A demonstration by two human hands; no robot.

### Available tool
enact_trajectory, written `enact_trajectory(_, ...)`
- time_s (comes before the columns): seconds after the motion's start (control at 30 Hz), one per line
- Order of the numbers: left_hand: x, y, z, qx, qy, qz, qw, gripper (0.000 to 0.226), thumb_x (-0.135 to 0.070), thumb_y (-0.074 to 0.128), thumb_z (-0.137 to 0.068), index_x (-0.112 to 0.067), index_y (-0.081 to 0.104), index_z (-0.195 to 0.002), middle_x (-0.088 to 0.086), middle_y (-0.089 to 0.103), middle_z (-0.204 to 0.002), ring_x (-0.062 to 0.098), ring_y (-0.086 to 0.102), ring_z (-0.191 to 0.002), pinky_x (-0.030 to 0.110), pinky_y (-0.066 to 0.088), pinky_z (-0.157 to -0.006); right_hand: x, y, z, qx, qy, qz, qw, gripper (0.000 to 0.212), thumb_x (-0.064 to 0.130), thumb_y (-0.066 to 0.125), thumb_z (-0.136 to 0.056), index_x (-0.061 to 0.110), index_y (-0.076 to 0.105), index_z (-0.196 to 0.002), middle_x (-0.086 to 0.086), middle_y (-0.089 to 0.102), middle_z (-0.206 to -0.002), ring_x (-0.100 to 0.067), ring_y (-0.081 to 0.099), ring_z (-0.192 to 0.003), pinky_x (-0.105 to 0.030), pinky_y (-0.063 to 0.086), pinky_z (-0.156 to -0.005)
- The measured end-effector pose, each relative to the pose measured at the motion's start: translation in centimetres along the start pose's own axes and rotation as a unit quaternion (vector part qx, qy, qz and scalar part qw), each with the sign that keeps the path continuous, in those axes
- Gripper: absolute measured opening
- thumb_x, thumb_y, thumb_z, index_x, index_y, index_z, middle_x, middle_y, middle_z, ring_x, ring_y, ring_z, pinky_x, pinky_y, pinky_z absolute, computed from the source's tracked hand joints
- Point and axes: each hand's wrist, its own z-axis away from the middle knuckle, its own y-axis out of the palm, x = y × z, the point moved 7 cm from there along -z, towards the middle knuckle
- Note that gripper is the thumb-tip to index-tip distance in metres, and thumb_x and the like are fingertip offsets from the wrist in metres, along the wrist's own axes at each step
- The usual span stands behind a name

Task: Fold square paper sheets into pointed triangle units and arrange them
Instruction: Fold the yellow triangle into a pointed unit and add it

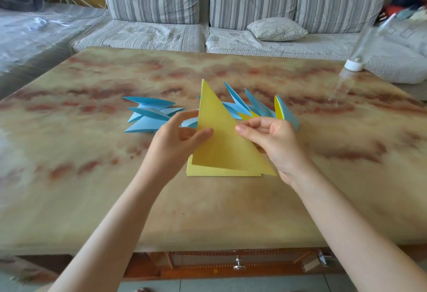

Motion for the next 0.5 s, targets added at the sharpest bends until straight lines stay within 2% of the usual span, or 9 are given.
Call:
enact_trajectory(0.1,0.7,0.0,-0.1,0.010,-0.021,0.030,0.999,0.026,-0.020,0.067,-0.088,-0.021,0.063,-0.113,-0.002,0.075,-0.089,0.013,0.069,-0.078,0.028,0.051,-0.072,0.1,0.5,0.1,0.038,-0.008,0.022,0.999,0.003,0.015,0.069,-0.086,0.015,0.071,-0.087,0.001,0.074,-0.076,-0.010,0.065,-0.068,-0.025,0.051,-0.071)
enact_trajectory(0.2,0.7,-0.2,-0.3,0.020,-0.029,0.042,0.998,0.023,-0.018,0.062,-0.091,-0.021,0.063,-0.114,-0.004,0.074,-0.092,0.004,0.066,-0.072,0.015,0.046,-0.062,1.1,0.0,0.0,0.107,-0.073,0.050,0.990,0.021,0.005,0.060,-0.091,0.021,0.069,-0.103,0.007,0.074,-0.091,-0.010,0.064,-0.080,-0.024,0.052,-0.071)
enact_trajectory(0.27,0.8,-0.4,-0.3,0.034,-0.041,0.056,0.997,0.019,-0.017,0.058,-0.093,-0.023,0.063,-0.111,-0.009,0.074,-0.087,0.000,0.065,-0.069,0.012,0.046,-0.062,1.8,-0.3,0.2,0.153,-0.122,0.065,0.979,0.031,0.000,0.063,-0.086,0.026,0.070,-0.102,0.010,0.069,-0.109,-0.010,0.063,-0.092,-0.025,0.053,-0.078)
enact_trajectory(0.33,1.0,-0.4,-0.3,0.054,-0.053,0.065,0.995,0.017,-0.016,0.056,-0.094,-0.025,0.063,-0.107,-0.014,0.073,-0.082,0.000,0.064,-0.069,0.018,0.049,-0.069,2.0,-0.2,0.4,0.180,-0.152,0.083,0.968,0.030,0.009,0.071,-0.078,0.034,0.075,-0.094,0.016,0.059,-0.118,-0.006,0.057,-0.107,-0.027,0.049,-0.091)
enact_trajectory(0.4,1.0,-0.2,-0.3,0.069,-0.059,0.077,0.993,0.019,-0.015,0.056,-0.094,-0.027,0.063,-0.107,-0.015,0.072,-0.080,0.001,0.063,-0.069,0.025,0.049,-0.076,1.9,0.2,0.5,0.187,-0.165,0.106,0.963,0.023,0.024,0.078,-0.070,0.039,0.076,-0.088,0.022,0.054,-0.116,-0.002,0.051,-0.112,-0.028,0.042,-0.102)
enact_trajectory(0.5,0.8,0.1,-0.1,0.084,-0.056,0.069,0.992,0.019,-0.014,0.055,-0.095,-0.026,0.063,-0.108,-0.015,0.072,-0.078,0.001,0.064,-0.068,0.027,0.050,-0.077,2.0,0.5,0.4,0.175,-0.182,0.107,0.962,0.023,0.035,0.079,-0.064,0.042,0.075,-0.085,0.021,0.051,-0.112,-0.002,0.050,-0.111,-0.030,0.040,-0.103)
